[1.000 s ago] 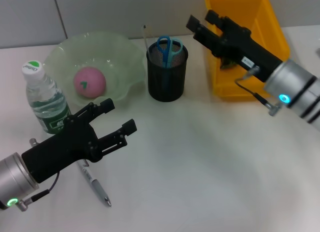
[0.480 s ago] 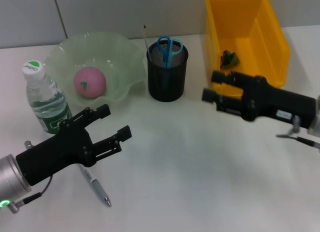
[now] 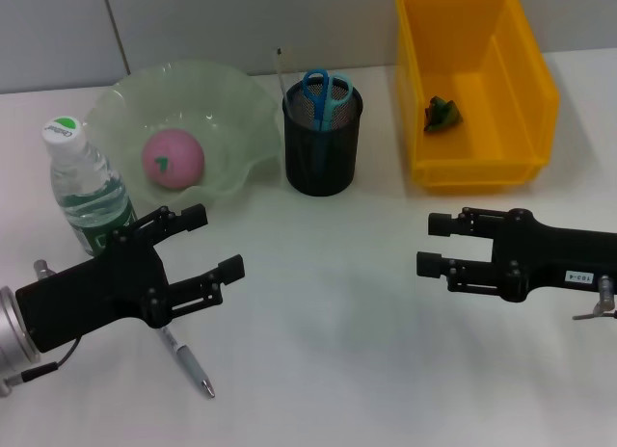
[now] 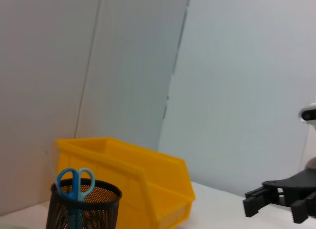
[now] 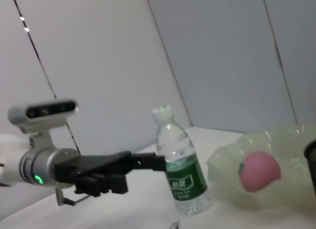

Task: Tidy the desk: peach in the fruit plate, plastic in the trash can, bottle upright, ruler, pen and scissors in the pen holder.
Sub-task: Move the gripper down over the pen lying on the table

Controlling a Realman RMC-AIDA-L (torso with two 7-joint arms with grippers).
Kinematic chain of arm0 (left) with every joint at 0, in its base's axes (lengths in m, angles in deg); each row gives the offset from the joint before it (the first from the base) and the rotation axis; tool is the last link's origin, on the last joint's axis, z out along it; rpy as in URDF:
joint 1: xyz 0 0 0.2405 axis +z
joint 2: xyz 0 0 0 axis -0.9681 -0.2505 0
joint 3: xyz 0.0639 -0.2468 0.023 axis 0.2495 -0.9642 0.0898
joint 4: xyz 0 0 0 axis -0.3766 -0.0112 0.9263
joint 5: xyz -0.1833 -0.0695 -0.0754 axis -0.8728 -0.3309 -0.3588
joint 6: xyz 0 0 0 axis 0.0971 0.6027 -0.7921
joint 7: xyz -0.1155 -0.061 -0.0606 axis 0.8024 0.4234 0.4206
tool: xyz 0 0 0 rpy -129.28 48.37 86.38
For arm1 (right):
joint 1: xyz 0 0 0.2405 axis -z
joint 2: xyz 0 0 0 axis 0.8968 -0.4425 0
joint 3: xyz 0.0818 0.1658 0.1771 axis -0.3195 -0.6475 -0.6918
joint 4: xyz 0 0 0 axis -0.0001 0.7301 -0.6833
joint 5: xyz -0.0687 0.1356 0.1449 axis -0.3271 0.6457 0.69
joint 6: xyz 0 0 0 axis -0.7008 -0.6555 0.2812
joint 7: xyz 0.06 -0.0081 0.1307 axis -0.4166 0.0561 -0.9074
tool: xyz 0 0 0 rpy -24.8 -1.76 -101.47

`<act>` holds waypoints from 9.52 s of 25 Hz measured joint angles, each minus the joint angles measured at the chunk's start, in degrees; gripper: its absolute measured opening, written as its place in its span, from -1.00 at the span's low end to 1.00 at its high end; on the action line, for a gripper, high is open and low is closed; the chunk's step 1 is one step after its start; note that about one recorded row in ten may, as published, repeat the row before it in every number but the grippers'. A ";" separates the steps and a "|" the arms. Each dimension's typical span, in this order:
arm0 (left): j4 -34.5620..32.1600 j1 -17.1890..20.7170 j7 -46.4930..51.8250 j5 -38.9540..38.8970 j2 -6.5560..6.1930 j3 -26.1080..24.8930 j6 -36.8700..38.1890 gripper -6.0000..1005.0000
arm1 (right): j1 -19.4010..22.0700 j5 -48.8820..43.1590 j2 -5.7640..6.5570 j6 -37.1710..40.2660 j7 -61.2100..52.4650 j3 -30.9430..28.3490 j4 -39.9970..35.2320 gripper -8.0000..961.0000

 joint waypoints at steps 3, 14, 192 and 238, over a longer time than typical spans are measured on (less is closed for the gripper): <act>-3.10 0.47 0.14 4.61 0.00 -2.42 0.22 0.68 | 0.06 -0.09 -0.23 -0.40 -0.84 -0.02 0.23 0.43; -12.09 1.39 9.66 25.38 2.05 -18.32 1.32 0.68 | -1.26 0.27 0.13 -0.57 -4.66 -0.05 -0.46 0.43; -32.56 -31.56 14.00 104.35 7.86 3.24 11.16 0.24 | -17.87 -18.86 8.11 6.18 -36.50 0.57 -7.12 0.41; -30.73 -31.39 13.22 104.05 7.94 5.02 8.25 -0.19 | -19.13 -18.95 8.36 6.27 -37.08 0.85 -7.73 0.41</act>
